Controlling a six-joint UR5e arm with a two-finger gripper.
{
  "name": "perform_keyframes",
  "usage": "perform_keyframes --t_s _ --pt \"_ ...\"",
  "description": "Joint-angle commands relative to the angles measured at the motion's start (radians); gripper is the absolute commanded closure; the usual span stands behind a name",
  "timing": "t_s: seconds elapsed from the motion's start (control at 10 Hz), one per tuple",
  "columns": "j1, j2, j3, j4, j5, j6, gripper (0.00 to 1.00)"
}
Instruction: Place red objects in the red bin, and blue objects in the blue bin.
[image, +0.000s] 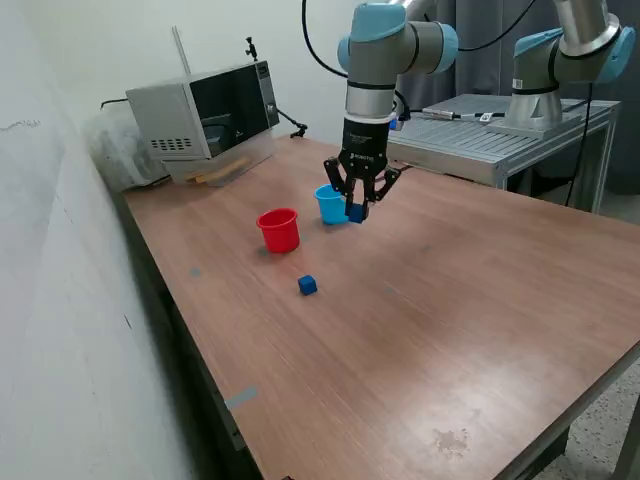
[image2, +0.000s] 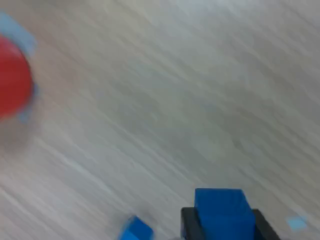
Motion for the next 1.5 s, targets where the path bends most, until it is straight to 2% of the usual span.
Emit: perform_keyframes --t_s 0.0,0.4,0.6,0.8,1.0,1.4 --pt "-0.093 -0.120 0.152 0.017 -0.045 -0.003 1.00" --pt "-0.223 -0.186 0.263 0.017 -0.036 -0.002 1.00" --pt "-0.309 -0.192 0.277 0.018 -0.034 -0.005 1.00" --pt "-0.318 -0.195 0.303 0.017 -0.033 -0.003 1.00" --pt "-0.320 -0.195 0.298 0.015 0.013 -0.003 1.00" --pt "-0.343 -0.145 0.265 0.003 0.015 -0.009 1.00"
